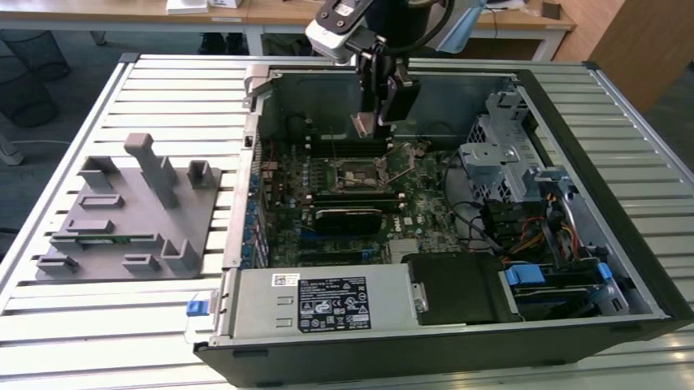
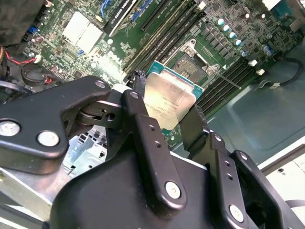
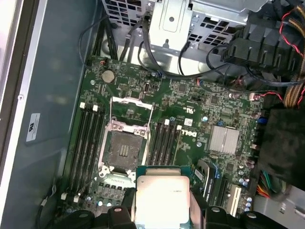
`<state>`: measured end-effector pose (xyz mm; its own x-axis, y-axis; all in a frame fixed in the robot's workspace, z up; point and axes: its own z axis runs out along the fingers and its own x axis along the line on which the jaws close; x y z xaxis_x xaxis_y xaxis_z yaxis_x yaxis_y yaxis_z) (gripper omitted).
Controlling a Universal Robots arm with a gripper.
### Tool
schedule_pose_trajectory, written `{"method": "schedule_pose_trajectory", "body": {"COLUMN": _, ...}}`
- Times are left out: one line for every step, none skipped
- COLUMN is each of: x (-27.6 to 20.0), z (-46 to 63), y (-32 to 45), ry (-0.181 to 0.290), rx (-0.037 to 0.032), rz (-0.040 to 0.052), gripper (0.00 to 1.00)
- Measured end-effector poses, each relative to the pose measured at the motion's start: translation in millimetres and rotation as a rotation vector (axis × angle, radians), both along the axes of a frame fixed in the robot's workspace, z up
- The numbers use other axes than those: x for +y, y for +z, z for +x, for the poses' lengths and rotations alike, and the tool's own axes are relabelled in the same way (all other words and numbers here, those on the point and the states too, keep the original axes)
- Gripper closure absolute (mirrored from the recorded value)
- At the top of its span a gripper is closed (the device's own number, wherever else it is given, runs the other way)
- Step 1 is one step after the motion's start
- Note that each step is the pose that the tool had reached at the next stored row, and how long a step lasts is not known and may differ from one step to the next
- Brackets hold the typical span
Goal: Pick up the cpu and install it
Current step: 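Place the cpu into insertion slot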
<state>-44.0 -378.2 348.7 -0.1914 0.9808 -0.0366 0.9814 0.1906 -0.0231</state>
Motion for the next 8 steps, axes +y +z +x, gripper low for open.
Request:
{"method": "schedule_pose_trajectory", "body": {"x": 0.0, "z": 0.0, "y": -0.7, "ry": 0.0, "rx": 0.0, "rz": 0.0002, "gripper": 0.46}}
{"method": "schedule_pose_trajectory", "body": {"x": 0.0, "z": 0.0, "y": -1.4, "ry": 0.0, "rx": 0.0, "rz": 0.0002, "gripper": 0.46}}
{"method": "schedule_pose_trajectory", "body": {"x": 0.0, "z": 0.0, "y": -2.2, "ry": 0.0, "rx": -0.0001, "rz": 0.0002, "gripper": 0.46}}
{"method": "schedule_pose_trajectory", "body": {"x": 0.0, "z": 0.1, "y": -3.0, "ry": 0.0, "rx": -0.0004, "rz": 0.0002, "gripper": 0.46}}
{"method": "schedule_pose_trajectory", "body": {"x": 0.0, "z": 0.1, "y": -3.8, "ry": 0.0, "rx": -0.0006, "rz": 0.0002, "gripper": 0.46}}
{"method": "schedule_pose_trajectory", "body": {"x": 0.0, "z": 0.1, "y": -4.5, "ry": 0.0, "rx": -0.0008, "rz": 0.0001, "gripper": 0.46}}
{"method": "schedule_pose_trajectory", "body": {"x": 0.0, "z": 0.1, "y": -5.2, "ry": 0.0, "rx": -0.0009, "rz": 0.0002, "gripper": 0.46}}
{"method": "schedule_pose_trajectory", "body": {"x": 0.0, "z": 0.0, "y": -5.7, "ry": 0.0, "rx": -0.0009, "rz": 0.0001, "gripper": 0.46}}
